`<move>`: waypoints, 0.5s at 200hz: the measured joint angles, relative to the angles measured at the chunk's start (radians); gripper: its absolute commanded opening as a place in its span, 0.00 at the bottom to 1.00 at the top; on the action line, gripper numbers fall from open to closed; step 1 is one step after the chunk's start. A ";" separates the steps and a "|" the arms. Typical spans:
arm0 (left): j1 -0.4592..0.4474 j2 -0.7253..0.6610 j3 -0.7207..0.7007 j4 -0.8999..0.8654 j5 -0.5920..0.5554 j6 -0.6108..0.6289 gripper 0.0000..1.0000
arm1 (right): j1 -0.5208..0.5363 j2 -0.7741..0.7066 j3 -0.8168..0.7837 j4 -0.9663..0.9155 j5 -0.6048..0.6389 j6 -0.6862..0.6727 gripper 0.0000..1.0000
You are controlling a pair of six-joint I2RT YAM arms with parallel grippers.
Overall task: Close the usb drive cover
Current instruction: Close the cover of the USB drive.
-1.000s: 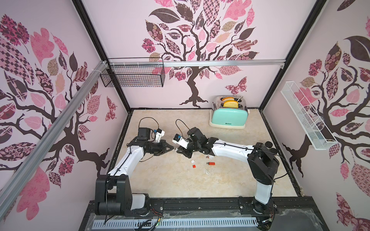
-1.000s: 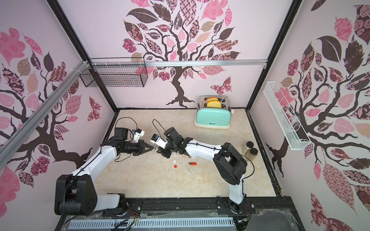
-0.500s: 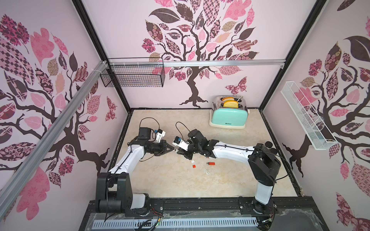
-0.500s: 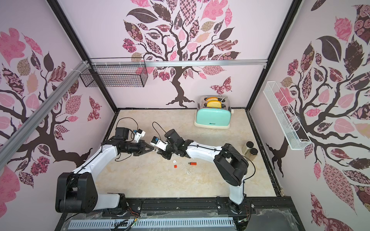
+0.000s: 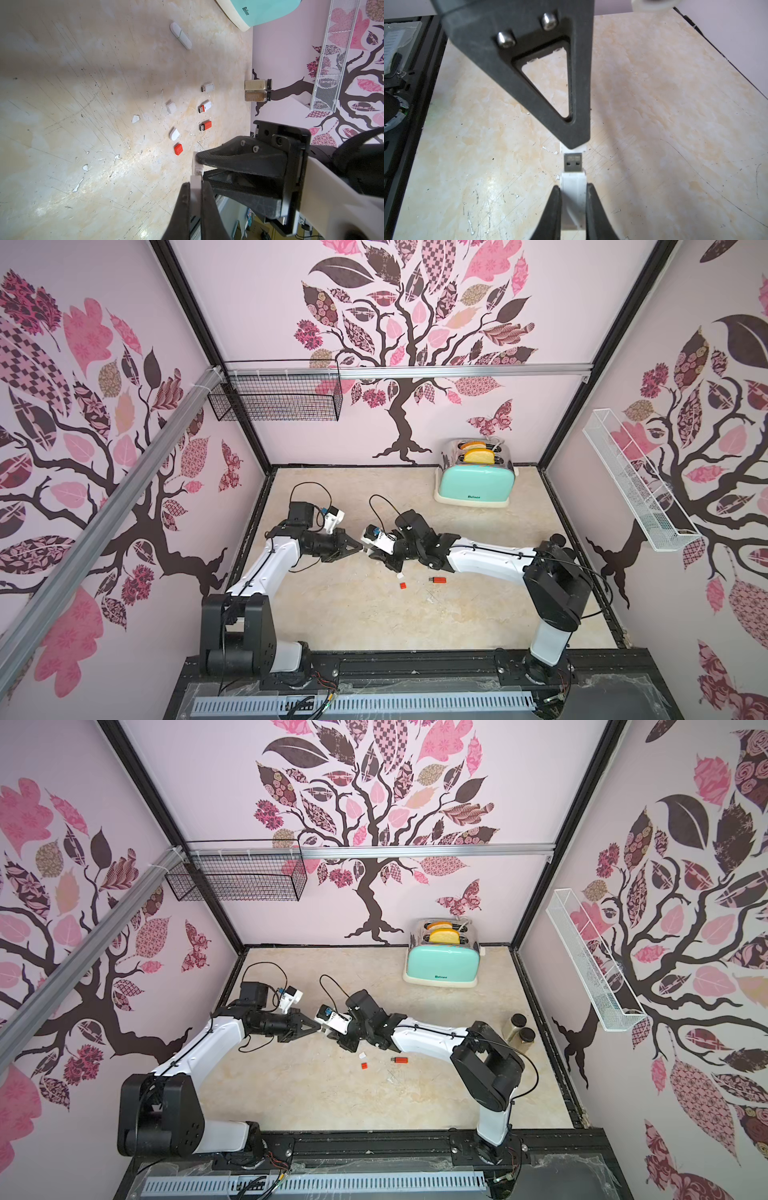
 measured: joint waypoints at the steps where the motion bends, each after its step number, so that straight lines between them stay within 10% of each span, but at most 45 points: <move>1: 0.000 0.000 0.000 0.000 0.000 0.000 0.00 | 0.000 0.000 0.000 0.000 0.000 0.000 0.05; 100: -0.001 0.001 0.002 0.007 -0.010 -0.019 0.00 | 0.001 0.000 -0.004 0.013 -0.001 -0.012 0.05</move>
